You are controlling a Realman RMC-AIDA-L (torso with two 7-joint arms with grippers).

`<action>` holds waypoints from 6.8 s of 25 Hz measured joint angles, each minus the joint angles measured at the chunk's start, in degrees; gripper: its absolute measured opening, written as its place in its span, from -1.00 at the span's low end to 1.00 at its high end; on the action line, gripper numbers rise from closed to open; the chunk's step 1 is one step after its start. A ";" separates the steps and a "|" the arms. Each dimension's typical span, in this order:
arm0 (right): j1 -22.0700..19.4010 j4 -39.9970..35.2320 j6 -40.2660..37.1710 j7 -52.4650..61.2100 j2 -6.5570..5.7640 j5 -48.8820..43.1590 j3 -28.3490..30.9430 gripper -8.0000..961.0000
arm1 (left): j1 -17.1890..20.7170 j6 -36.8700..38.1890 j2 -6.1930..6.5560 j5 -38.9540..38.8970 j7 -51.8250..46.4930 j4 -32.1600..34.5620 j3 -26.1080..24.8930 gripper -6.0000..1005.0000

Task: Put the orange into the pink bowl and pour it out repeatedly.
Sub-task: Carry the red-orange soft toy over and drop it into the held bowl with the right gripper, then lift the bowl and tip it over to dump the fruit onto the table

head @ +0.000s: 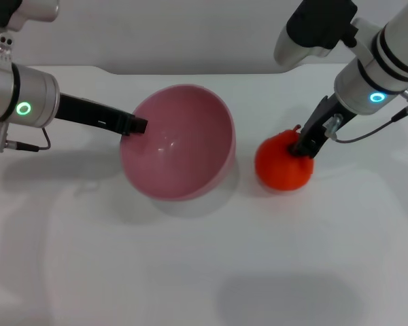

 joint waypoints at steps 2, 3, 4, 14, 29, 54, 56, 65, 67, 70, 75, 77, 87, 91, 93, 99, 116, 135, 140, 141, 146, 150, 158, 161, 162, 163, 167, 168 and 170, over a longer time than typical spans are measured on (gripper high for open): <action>0.01 -0.02 0.00 -0.12 -0.06 0.18 0.13 -0.68 | 0.04 0.02 -0.02 0.00 0.00 0.00 0.00 -0.92; 0.06 -0.03 -0.06 -0.12 -0.07 0.19 0.13 -0.69 | 0.07 0.02 -0.04 0.00 0.00 0.00 0.01 -0.92; 0.14 -0.04 -0.15 -0.12 -0.09 0.20 0.13 -0.69 | 0.07 0.02 -0.10 0.00 -0.01 0.00 0.12 -0.92; -0.43 -0.81 -1.17 0.50 0.09 0.25 0.43 -0.84 | -0.42 0.35 0.03 0.27 0.21 -0.14 0.30 -0.92; -5.49 -17.96 -2.10 6.02 0.45 0.25 5.92 -0.86 | 0.27 0.72 0.24 0.56 0.41 -0.69 0.40 -0.92; -5.91 -38.08 -5.67 3.56 1.38 15.10 -7.93 -0.85 | -1.49 1.63 -0.06 2.75 0.66 -2.09 1.19 -0.92; -6.01 -37.40 -5.75 3.18 1.39 15.61 -8.41 -0.85 | -1.75 1.60 -0.02 2.75 0.66 -2.09 1.19 -0.92; -7.26 -37.22 -5.54 3.12 1.41 15.68 -8.16 -0.71 | -1.88 1.58 -0.02 2.74 0.68 -2.08 1.18 -0.92; -7.47 -37.22 -5.42 3.11 1.41 15.69 -8.00 -0.59 | -1.93 1.68 -0.11 2.72 0.69 -2.09 1.21 -0.92; -7.94 -37.16 -5.30 3.10 1.41 15.69 -7.61 -0.41 | -1.97 1.75 -0.12 2.72 0.68 -2.09 1.24 -0.92; -8.85 -37.37 -5.15 3.08 1.41 15.70 -6.29 -0.17 | -2.21 1.93 -0.12 2.73 0.35 -2.10 2.34 -0.92; -9.34 -37.55 -4.76 3.04 1.41 15.71 -5.71 -0.17 | -2.31 1.92 -0.11 2.73 0.23 -2.06 2.63 -0.92; -18.15 -37.52 5.82 -4.56 1.61 22.94 -0.23 -0.17 | -2.99 0.81 -0.11 2.73 0.52 -1.60 2.67 -0.92; -23.48 -32.81 9.90 -14.48 1.57 37.38 6.04 -0.17 | -3.82 -2.36 -0.25 2.71 0.50 -1.51 4.10 -0.92; -25.82 -29.11 10.60 -21.41 1.32 46.91 9.00 -0.17 | -3.98 -5.94 -0.37 2.51 0.29 -1.49 7.31 -0.92; -33.77 -15.50 10.52 -51.08 0.81 79.36 12.47 -0.17 | -3.97 -15.08 -0.59 2.73 -0.89 -1.38 17.29 -0.92; -35.50 2.83 9.96 -78.33 -0.26 102.16 19.49 -0.17 | 1.35 -38.50 -0.96 9.27 -6.46 6.00 33.09 -0.92; -31.02 5.99 9.81 -79.49 -1.29 102.57 23.69 -0.17 | 9.91 -66.40 -0.87 9.32 -1.70 6.13 43.81 -0.92; -31.45 5.16 9.76 -79.50 -0.34 102.63 23.64 -0.17 | 11.46 -74.07 -0.94 9.35 2.97 6.11 48.06 -0.92; -31.55 4.80 9.73 -79.50 -0.13 102.64 23.62 -0.17 | 11.79 -76.10 -0.96 9.35 3.27 6.13 49.09 -0.92; -31.74 4.18 8.38 -79.20 0.28 102.67 23.60 -0.17 | 12.65 -82.16 -0.98 9.38 4.54 5.88 52.26 -0.92; -31.58 4.16 7.41 -79.07 0.51 102.70 22.94 -0.17 | 13.63 -95.39 -0.95 9.42 6.27 3.68 58.20 -0.92; -31.00 4.09 7.37 -79.00 0.54 102.73 20.65 -0.17 | 13.13 -99.85 -0.99 9.36 6.16 2.47 60.53 -0.92; -30.96 4.10 7.38 -78.98 0.54 102.77 19.66 -0.17 | 12.61 -100.09 -0.99 9.01 4.69 2.15 60.22 -0.92; -30.95 4.17 7.38 -78.97 0.53 102.79 19.32 -0.17 | 12.37 -100.03 -0.98 8.96 3.90 2.02 60.09 -0.92; -30.95 4.27 7.39 -78.97 0.54 102.81 19.06 -0.17 | 12.03 -99.93 -0.90 8.94 2.51 1.89 59.86 -0.92; -31.20 4.49 7.44 -78.95 0.50 102.82 17.39 -0.17 | 10.11 -94.84 -0.59 8.89 -6.25 1.71 54.76 -0.92; -31.34 4.50 7.45 -78.94 0.48 102.83 16.85 -0.17 | 9.51 -92.08 -0.58 8.87 -8.10 1.85 52.88 -0.92; -31.62 4.51 7.61 -78.93 0.46 102.88 15.95 -0.17 | 7.32 -82.80 -0.58 8.84 -11.37 2.55 47.77 -0.92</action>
